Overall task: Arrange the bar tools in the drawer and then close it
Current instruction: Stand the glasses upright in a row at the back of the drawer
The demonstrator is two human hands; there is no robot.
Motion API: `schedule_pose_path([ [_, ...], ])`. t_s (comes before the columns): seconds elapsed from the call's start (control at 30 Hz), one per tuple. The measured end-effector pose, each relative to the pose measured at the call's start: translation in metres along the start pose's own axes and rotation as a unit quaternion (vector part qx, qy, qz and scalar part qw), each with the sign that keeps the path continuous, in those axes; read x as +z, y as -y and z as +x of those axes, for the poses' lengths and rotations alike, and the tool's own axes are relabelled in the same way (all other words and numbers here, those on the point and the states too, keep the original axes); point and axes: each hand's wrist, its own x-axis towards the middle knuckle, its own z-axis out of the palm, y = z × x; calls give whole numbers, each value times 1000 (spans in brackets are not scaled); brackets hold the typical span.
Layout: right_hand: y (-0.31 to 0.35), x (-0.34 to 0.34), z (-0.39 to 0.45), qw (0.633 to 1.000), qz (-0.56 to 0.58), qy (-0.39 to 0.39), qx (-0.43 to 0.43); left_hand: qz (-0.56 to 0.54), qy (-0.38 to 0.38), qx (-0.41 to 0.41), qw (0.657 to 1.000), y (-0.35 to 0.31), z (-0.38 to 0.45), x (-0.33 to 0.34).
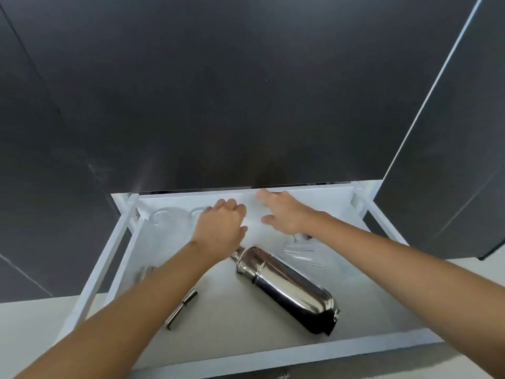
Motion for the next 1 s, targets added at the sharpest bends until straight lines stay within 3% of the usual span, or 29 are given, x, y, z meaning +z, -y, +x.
schedule_pose_path([
  [0.07, -34, -24, -22, 995, -32, -43, 79, -65, 57, 84, 993, -32, 11, 9],
  [0.13, -63, -39, -45, 983, -63, -11, 170, -93, 117, 131, 980, -58, 22, 24],
  [0.27, -99, -34, -77, 958, -83, 82, 262, -167, 199, 77, 963, -85, 40, 44],
  [0.57, -117, 8, -78, 949, -6, 75, 305, -223, 234, 17, 946, -95, 47, 46],
  [1.0, -117, 6, -84, 942, 65, 52, 325, -196, 285, 4, 938, -89, 31, 41],
])
